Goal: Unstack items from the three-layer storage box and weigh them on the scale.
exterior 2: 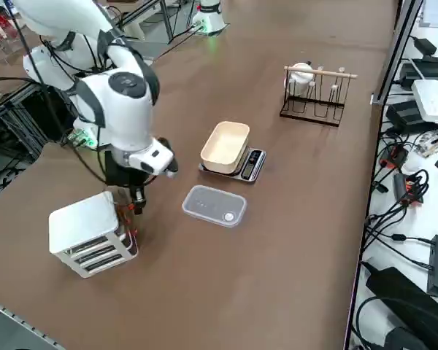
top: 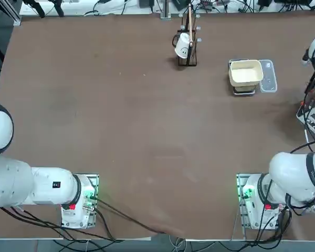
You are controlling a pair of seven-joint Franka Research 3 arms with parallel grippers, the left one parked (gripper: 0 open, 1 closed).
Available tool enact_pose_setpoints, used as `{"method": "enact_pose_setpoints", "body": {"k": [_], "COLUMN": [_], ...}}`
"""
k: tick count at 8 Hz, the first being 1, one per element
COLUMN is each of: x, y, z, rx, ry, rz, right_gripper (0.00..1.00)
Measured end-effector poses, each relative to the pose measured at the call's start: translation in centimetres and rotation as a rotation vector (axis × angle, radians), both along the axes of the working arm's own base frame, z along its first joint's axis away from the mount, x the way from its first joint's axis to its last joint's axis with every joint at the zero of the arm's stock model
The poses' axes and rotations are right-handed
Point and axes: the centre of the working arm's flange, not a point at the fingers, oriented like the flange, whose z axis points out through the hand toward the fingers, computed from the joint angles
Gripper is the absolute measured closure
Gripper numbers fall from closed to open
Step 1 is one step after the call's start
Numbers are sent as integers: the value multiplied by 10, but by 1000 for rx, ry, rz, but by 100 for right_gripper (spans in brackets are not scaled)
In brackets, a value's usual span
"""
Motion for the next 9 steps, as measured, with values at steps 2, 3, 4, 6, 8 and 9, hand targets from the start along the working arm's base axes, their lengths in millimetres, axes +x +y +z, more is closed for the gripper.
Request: {"method": "enact_pose_setpoints", "body": {"k": [2,3,4,6,8,9], "x": [20,29,37,44,49,54], "y": [27,37,46,54,56,56], "z": [0,-1,-2,-3,1,11], "rx": [-10,-14,-16,-10,9,14], "ry": [-12,-17,-21,-25,-43,-41], "rz": [18,24,31,32,10,-3], "right_gripper": [93,93,93,91,58,41]}}
